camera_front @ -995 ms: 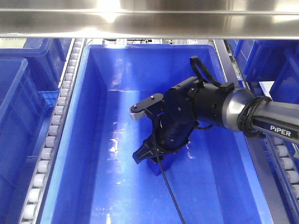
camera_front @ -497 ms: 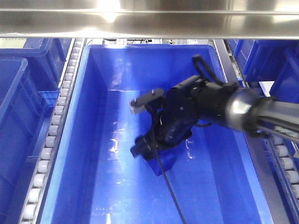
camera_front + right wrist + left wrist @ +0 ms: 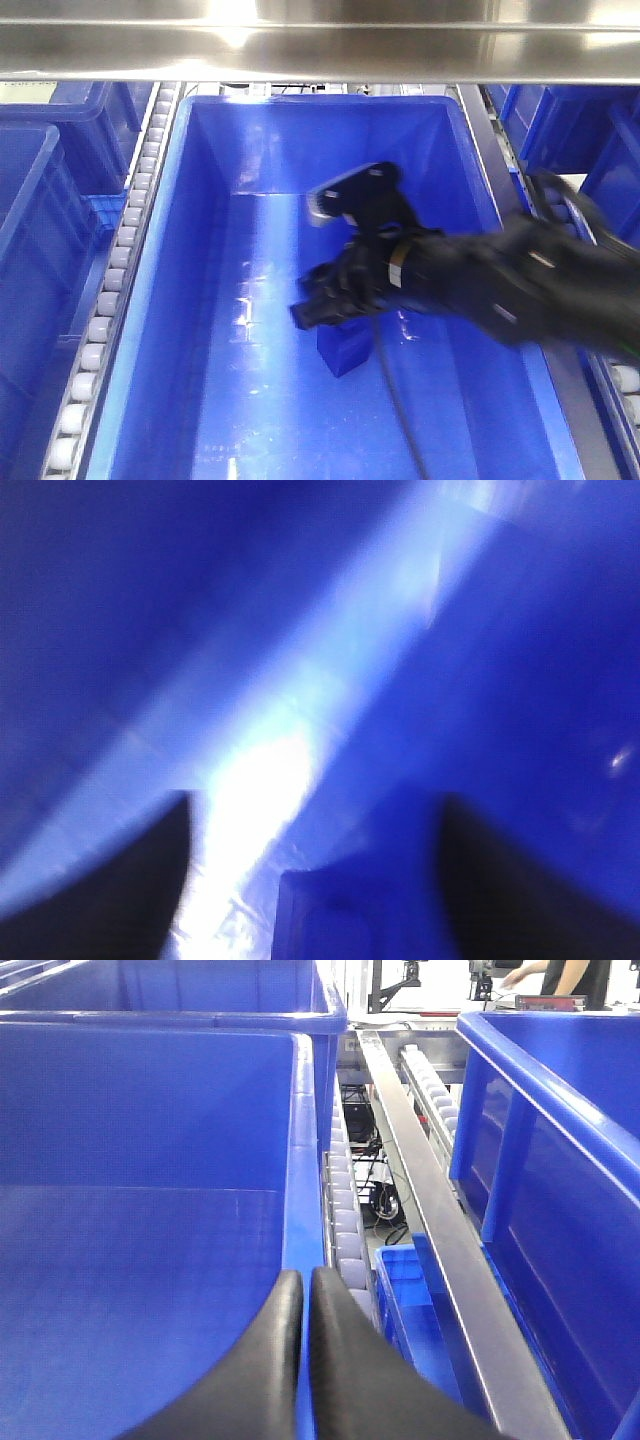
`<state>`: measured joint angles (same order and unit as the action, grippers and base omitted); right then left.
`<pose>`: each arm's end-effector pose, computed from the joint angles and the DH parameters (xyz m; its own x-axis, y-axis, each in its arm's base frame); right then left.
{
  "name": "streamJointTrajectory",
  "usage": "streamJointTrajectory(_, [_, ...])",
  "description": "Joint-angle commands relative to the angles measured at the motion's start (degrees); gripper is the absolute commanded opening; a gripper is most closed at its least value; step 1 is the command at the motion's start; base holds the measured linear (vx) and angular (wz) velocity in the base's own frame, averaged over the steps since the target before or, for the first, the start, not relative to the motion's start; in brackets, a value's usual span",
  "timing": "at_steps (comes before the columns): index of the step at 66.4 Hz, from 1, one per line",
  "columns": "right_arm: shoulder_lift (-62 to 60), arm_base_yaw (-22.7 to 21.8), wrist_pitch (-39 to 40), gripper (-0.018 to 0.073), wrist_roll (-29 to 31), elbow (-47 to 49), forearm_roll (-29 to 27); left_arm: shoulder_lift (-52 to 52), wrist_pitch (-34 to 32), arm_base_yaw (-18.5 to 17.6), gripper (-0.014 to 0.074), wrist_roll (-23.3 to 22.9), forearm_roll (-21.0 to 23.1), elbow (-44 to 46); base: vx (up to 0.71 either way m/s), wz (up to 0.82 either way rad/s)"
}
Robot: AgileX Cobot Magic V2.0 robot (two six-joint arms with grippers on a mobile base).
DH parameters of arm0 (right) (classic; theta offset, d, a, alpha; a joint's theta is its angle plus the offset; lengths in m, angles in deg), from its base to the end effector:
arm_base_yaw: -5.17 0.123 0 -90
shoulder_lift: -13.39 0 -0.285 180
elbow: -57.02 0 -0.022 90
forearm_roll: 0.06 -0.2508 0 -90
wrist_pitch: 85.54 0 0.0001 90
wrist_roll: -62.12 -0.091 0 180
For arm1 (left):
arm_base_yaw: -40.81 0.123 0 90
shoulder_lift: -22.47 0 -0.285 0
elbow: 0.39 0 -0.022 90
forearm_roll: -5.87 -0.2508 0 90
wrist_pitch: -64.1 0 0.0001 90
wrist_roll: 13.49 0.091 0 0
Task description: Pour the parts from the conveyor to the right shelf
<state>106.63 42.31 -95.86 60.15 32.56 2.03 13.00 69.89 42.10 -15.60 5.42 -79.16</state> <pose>0.2555 0.1927 0.2543 -0.4900 -0.3730 -0.7879 -0.6004 0.7997 -0.0052 0.0596 0.0014 0.1931 -0.0696 -0.0306 -0.9971 -0.0253 0.9993 -0.0289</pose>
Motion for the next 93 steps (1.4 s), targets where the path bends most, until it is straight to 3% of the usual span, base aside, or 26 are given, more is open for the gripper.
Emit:
streamJointTrajectory(1, [-6.5,-0.26,6.83,0.0155,0.37,-1.93,1.31,-0.84,-4.52,0.13,-0.0006,-0.49,0.45,1.12,0.0,0.0])
streamJointTrajectory(6, [-9.46,-0.26,6.78,-0.0017,0.54,-4.39,1.46,-0.84,-4.52,0.13,-0.0006,-0.49,0.45,1.12,0.0,0.0])
streamJointTrajectory(20, [-18.05,-2.29,6.96,-0.0009,0.38,-11.25,1.07,-0.84,-4.52,0.13,-0.0006,-0.49,0.45,1.12,0.0,0.0])
streamJointTrajectory(56, [-48.76,-21.46,4.98,-0.0009,0.36,-26.62,-0.03,-0.84,-4.52,0.13,-0.0006,-0.49,0.45,1.12,0.0,0.0])
streamJointTrajectory(73, [-61.73,-24.21,4.15,-0.0009,0.32,-32.28,-0.09,-0.84,-4.52,0.13,-0.0006,-0.49,0.45,1.12,0.0,0.0])
streamJointTrajectory(93, [-63.3,-24.21,3.83,-0.0009,0.32,-33.46,0.0,-0.84,-4.52,0.13,-0.0006,-0.49,0.45,1.12,0.0,0.0])
